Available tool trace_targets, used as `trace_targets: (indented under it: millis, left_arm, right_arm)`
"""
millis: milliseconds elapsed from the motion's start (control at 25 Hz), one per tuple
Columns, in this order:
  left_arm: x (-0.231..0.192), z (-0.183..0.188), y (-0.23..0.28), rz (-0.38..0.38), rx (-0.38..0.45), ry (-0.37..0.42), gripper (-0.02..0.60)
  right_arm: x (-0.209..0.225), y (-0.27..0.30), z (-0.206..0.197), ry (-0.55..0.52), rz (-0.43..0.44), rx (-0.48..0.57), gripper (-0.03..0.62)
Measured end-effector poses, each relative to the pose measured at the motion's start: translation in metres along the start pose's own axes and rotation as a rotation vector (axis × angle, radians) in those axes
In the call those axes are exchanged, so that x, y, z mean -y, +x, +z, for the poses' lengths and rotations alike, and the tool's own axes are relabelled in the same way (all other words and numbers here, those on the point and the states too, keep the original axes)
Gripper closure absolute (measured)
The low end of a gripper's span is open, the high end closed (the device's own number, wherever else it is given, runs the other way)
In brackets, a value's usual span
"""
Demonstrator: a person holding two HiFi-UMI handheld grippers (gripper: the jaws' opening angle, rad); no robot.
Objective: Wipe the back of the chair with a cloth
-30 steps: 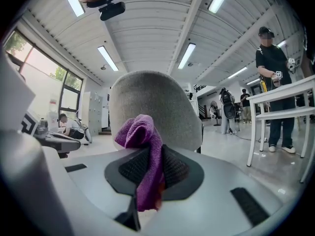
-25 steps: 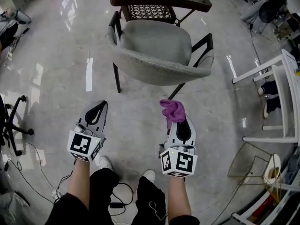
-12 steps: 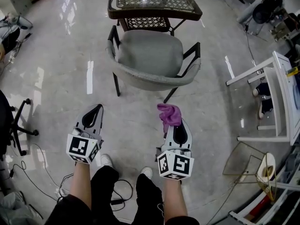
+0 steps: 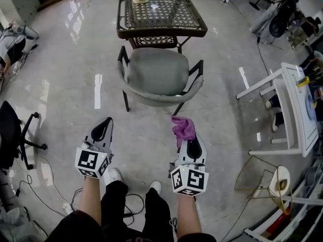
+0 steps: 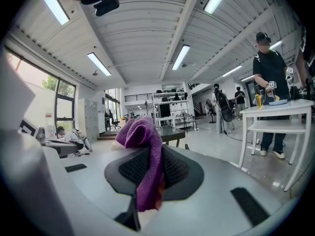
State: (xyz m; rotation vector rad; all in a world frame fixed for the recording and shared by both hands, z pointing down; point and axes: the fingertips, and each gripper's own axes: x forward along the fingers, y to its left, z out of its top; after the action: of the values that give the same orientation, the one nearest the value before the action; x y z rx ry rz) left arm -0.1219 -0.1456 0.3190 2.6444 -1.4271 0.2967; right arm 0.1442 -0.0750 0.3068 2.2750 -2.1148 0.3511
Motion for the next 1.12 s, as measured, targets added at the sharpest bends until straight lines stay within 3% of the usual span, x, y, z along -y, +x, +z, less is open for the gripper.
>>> trace_targets:
  millis: [520,1120]
  left_arm:
    - [0.010,0.096,-0.032,-0.015,0.015,0.006,0.572]
    - [0.003,0.183,-0.064,0.002,0.079,0.040,0.572]
  right_arm:
    - [-0.013,-0.035,0.097,-0.011,0.012,0.006,0.517]
    - [-0.021,-0.053,0.171,-0.011,0.001,0.043,0.517]
